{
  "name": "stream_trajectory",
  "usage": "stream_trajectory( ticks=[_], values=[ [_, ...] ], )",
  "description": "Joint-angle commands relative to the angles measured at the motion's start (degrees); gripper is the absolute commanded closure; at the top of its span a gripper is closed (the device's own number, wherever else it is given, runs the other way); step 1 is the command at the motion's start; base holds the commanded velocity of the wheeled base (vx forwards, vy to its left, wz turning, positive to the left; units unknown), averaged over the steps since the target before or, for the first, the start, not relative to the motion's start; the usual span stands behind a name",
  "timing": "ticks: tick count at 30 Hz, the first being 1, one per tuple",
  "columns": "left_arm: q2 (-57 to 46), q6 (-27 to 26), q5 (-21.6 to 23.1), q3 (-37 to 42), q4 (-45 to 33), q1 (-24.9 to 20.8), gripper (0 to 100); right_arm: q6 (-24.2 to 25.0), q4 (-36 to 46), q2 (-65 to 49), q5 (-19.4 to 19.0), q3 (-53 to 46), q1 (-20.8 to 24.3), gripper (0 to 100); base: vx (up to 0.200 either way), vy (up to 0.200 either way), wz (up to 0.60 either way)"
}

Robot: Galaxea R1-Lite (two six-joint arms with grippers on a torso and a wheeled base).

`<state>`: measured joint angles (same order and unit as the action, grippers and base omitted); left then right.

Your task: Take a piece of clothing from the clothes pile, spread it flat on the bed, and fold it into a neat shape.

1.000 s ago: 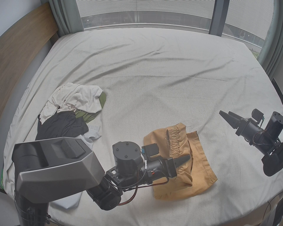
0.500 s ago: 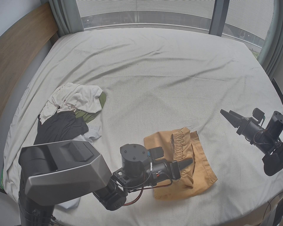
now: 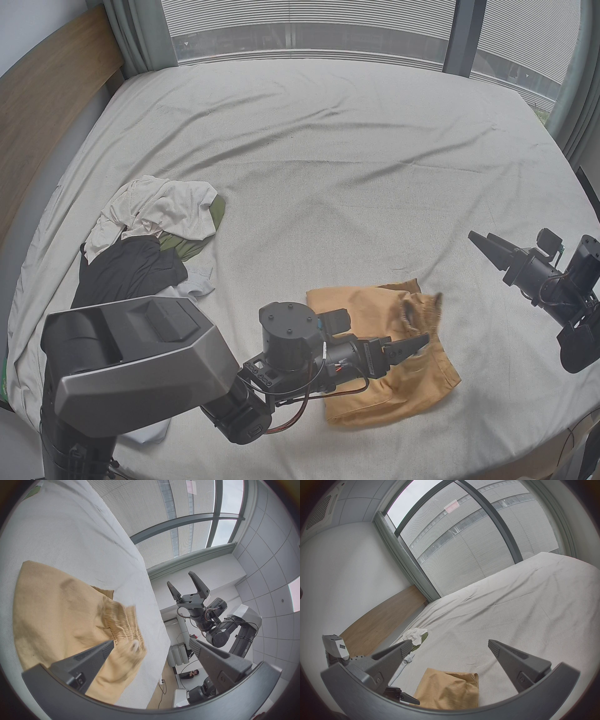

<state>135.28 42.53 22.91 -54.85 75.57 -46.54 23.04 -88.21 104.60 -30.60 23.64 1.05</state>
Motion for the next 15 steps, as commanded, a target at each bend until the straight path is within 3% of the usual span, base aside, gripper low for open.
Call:
stream_trajectory(
  ticks=[1,6,15],
  values=[
    [-0.5,0.0,-0.2,-0.1,0.0,-0.6,0,0.0,0.0,-0.2,0.0,0.0,0.0,0,0.000,0.000,0.00],
    [-1.4,-0.3,-2.3,0.7,0.2,0.5,0,0.0,0.0,-0.1,0.0,-0.2,0.0,0,0.000,0.000,0.00],
    [-16.2,-1.3,-2.9,13.5,-0.1,4.7,0,-0.1,0.2,0.3,-0.2,-3.2,0.8,0,0.000,0.000,0.00]
  ],
)
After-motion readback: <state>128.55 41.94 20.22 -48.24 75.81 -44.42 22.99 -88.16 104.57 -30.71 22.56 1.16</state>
